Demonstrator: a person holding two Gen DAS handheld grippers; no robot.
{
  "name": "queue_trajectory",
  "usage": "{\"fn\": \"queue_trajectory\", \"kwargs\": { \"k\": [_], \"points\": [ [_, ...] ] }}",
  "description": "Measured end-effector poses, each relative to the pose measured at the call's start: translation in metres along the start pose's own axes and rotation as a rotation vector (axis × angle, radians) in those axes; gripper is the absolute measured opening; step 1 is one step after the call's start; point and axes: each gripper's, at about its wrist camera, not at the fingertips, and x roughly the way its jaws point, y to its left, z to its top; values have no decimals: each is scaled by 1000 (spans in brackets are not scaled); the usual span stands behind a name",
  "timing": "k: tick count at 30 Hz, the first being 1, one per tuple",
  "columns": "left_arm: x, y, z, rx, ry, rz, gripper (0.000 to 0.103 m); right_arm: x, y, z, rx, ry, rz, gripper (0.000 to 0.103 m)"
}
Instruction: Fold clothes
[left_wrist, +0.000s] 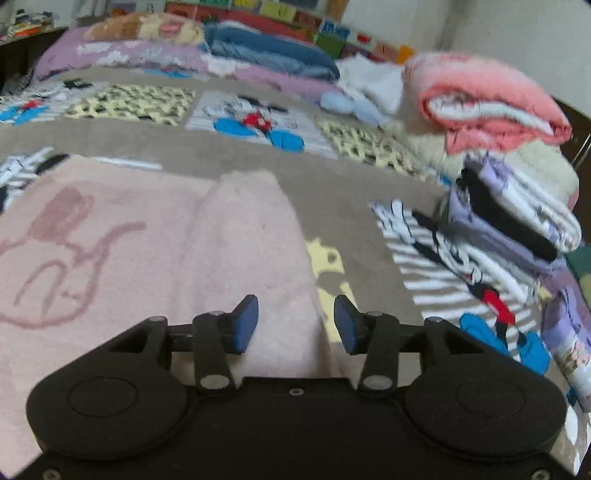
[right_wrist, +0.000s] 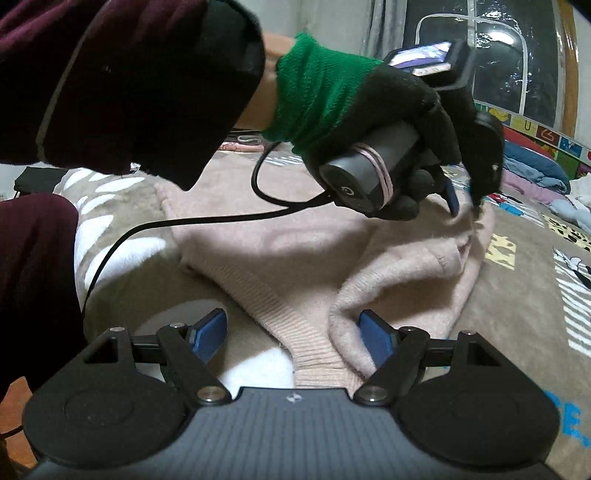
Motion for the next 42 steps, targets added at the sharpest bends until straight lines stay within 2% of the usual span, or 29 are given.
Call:
{"fn": "queue_trajectory", "kwargs": {
  "k": [2, 4, 6, 9, 13, 16, 20, 22, 24, 27, 30, 33, 39, 42],
  "points": [
    [-14, 7, -2, 31, -34, -25, 43, -1, -1, 0, 4, -2, 1, 79],
    [-26, 5, -10, 127, -47, -24, 42, -3, -1, 0, 10, -4, 4, 79],
    [-36, 4, -20, 225, -50, -22, 35, -6, -3, 0, 15, -6, 12, 79],
    [-49, 4, -40, 375, -40, -19, 35, -17, -7, 1, 16, -8, 40, 77],
    [-62, 12, -54, 408, -50, -69, 35, -41, -16, 3, 34, -39, 85, 69],
    [-59, 15, -50, 401, -50, -63, 35, -55, -21, 8, 58, -113, 105, 69],
    [-47, 15, -42, 393, -42, -67, 35, -47, -14, 24, 12, -249, 4, 77],
    [-37, 15, -39, 391, -34, -65, 35, -23, -11, 29, -7, -208, -61, 77],
    [-28, 15, -35, 388, -25, -63, 35, 0, -11, 27, -20, -113, -103, 73],
    [-8, 19, -36, 397, 19, -47, 35, 22, -14, 22, -4, 20, -126, 73],
    [5, 22, -40, 411, 38, -49, 36, 24, -19, 19, 64, 41, -98, 74],
    [10, 30, -35, 365, 55, -72, 36, 23, -18, 17, 91, 49, -82, 77],
    [3, 56, 13, 155, -4, -134, 35, 27, -15, 18, 104, 51, -53, 88],
    [28, 72, 40, 79, 5, -74, 35, 25, -16, 18, 110, 45, -44, 89]
  ]
}}
